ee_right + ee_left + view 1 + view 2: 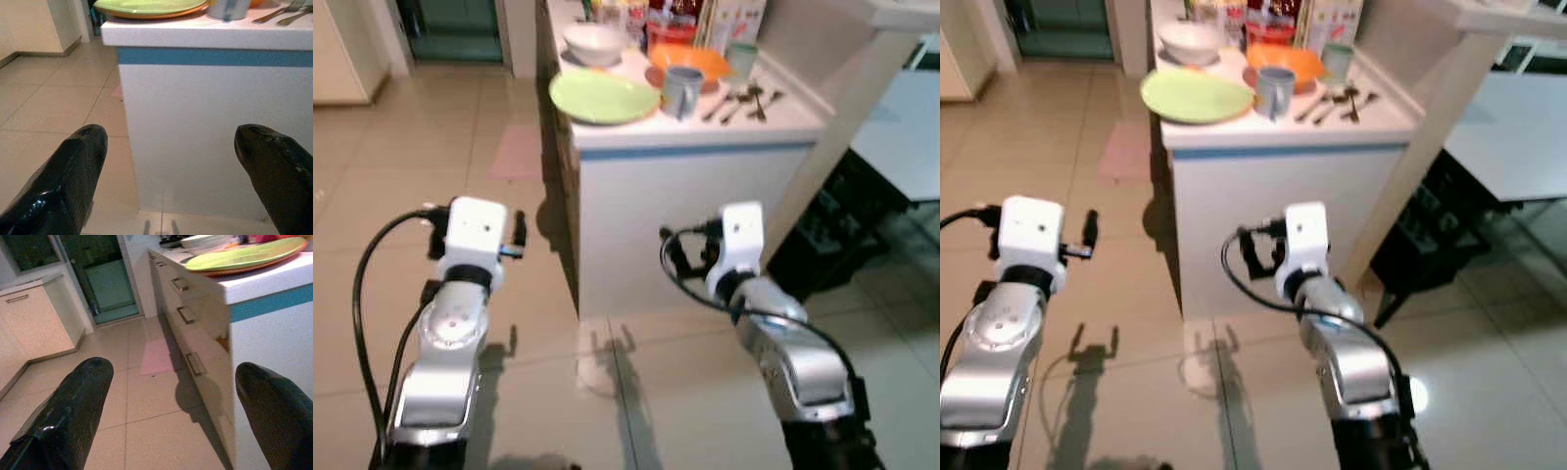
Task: Setting the table
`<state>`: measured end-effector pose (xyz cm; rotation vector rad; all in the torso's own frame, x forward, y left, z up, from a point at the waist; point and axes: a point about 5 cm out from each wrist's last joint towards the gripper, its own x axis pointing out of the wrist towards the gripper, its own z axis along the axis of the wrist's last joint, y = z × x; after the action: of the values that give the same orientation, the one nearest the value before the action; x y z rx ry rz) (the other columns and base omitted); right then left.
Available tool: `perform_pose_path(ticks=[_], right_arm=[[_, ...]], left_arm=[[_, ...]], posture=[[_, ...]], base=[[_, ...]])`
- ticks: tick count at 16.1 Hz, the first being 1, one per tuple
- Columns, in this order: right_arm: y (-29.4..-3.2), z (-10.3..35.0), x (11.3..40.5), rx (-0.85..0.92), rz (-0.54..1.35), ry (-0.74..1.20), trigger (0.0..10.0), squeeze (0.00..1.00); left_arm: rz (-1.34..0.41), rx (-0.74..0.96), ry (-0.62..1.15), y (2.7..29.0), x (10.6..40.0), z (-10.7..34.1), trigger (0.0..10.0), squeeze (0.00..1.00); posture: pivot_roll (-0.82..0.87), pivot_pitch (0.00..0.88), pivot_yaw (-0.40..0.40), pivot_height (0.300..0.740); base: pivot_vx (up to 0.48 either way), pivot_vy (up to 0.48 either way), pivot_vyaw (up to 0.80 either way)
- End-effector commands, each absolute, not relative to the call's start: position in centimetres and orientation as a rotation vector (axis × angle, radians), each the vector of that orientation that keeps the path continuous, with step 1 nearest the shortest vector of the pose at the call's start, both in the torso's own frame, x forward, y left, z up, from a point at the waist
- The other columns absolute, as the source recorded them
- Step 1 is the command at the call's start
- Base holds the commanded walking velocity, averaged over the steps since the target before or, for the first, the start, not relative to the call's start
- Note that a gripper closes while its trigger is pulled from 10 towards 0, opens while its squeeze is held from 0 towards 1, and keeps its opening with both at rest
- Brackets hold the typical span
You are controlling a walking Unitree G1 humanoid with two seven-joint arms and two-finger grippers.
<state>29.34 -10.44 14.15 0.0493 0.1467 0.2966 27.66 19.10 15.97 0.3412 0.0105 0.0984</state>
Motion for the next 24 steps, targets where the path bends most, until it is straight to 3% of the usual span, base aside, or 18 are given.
perform_pose_path(ticks=[1, 4, 8, 13, 18, 24], right_arm=[[-11.0, 14.3, 29.4, 0.058, 0.275, 0.144, 10.0, 0.00], [-10.7, 14.3, 29.5, 0.051, 0.279, 0.154, 10.0, 0.00], [-10.6, 14.1, 29.4, 0.042, 0.292, 0.157, 10.0, 0.00], [-9.7, 14.9, 29.3, 0.007, 0.364, 0.099, 10.0, 0.00], [-8.3, 15.1, 29.1, -0.017, 0.443, 0.074, 10.0, 0.00], [-8.6, 15.3, 28.9, 0.009, 0.448, 0.053, 10.0, 0.00]], left_arm=[[0.090, 0.347, -0.014, 18.6, 27.8, 16.7, 10.0, 0.00], [0.108, 0.330, -0.051, 18.8, 27.7, 17.3, 10.0, 0.00], [0.094, 0.323, -0.067, 18.3, 27.8, 17.6, 10.0, 0.00], [0.093, 0.326, -0.064, 18.1, 27.6, 17.3, 10.0, 0.00], [0.123, 0.339, -0.062, 18.3, 27.3, 17.1, 10.0, 0.00], [0.132, 0.333, -0.061, 18.2, 27.1, 17.1, 10.0, 0.00]], posture=[[0.08, 0.000, -0.076, 0.740], [0.07, 0.000, -0.078, 0.740], [0.06, 0.000, -0.078, 0.740], [0.06, 0.000, -0.081, 0.740], [0.07, 0.000, -0.095, 0.740], [0.07, 0.000, -0.102, 0.740]], base=[[0.000, 0.000, 0.00], [0.000, 0.000, 0.00], [0.308, 0.000, -0.77], [0.346, 0.000, 0.00], [0.352, 0.000, 0.80], [0.356, 0.000, 0.00]])
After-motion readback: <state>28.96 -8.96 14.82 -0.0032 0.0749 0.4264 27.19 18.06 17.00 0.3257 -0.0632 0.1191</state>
